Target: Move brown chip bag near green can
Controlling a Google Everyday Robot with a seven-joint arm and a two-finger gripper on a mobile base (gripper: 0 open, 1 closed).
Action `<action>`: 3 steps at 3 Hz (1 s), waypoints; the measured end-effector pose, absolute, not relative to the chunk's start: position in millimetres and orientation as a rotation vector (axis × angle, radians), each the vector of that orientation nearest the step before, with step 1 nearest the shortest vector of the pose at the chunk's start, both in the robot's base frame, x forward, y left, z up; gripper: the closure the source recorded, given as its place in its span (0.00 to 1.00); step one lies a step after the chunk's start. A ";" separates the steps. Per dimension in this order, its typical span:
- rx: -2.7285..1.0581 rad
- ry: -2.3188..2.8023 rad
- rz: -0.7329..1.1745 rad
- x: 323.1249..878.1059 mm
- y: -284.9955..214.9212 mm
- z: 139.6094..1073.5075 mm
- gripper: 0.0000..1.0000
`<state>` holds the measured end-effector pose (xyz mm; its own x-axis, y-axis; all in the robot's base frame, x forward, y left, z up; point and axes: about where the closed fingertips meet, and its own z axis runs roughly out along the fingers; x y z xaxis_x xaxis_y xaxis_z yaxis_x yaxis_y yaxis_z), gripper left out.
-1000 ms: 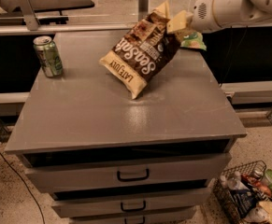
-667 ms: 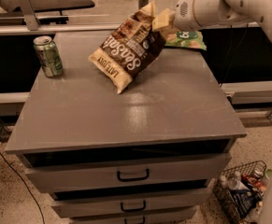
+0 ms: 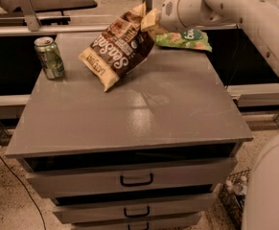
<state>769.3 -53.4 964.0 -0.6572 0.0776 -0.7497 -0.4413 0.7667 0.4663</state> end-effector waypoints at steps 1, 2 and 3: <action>-0.143 2.164 0.885 782.3 -21.2 961.6 1.00; -0.081 2.174 0.920 788.0 -2.9 959.1 1.00; -0.054 2.201 0.965 787.1 16.1 951.9 0.84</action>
Offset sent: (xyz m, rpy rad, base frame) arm 0.0255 0.0672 -0.0043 0.1629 0.1285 -0.1260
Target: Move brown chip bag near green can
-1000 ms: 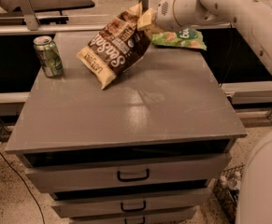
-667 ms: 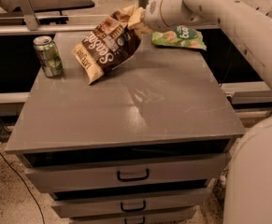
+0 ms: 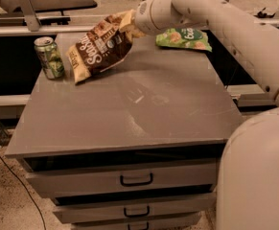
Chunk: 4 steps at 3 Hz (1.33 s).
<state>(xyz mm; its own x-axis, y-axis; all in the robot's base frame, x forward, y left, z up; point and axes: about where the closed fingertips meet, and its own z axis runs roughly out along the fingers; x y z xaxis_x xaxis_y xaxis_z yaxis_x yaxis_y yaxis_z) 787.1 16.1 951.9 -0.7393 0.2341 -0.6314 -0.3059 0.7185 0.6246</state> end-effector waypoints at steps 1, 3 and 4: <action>-0.047 2.228 1.007 780.3 33.5 943.9 0.61; -0.010 2.265 1.037 771.2 41.8 929.5 0.13; 0.048 2.264 1.016 763.9 23.0 923.7 0.00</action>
Offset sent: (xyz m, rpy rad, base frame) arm -0.0182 0.0280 -0.0217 0.0473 0.0977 0.0175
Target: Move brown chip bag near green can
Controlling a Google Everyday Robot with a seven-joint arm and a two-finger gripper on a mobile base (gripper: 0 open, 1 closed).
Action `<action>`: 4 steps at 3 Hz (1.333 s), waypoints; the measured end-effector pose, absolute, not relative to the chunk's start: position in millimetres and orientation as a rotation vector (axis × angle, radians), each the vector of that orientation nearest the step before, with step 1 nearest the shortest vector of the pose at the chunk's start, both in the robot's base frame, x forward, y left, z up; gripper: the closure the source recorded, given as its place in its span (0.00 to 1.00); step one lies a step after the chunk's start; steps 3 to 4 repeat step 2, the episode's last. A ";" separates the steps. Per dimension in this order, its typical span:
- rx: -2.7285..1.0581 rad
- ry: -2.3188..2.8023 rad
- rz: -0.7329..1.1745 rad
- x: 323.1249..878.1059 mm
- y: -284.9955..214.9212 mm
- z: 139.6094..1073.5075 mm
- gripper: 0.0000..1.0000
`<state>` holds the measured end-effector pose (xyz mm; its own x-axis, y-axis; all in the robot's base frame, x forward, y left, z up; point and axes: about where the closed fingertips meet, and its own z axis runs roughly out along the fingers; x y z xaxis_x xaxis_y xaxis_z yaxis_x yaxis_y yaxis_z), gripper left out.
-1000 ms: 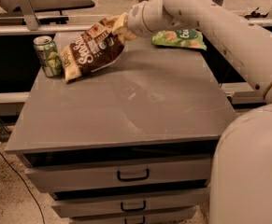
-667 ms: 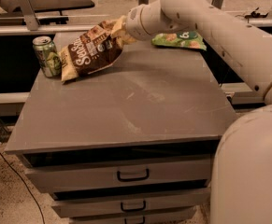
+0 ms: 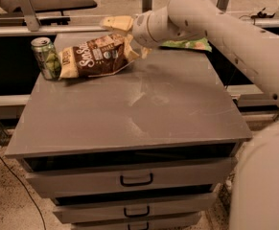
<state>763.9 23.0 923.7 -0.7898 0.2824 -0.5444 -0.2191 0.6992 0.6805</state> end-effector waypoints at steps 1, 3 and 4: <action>0.127 2.193 0.874 742.0 -39.3 938.2 0.00; 0.133 2.092 0.744 697.1 -96.0 958.8 0.00; 0.133 2.092 0.744 697.1 -96.0 958.8 0.00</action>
Offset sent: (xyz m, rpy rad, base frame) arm -0.1544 -0.2808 0.0757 -0.4009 -0.5321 -0.2841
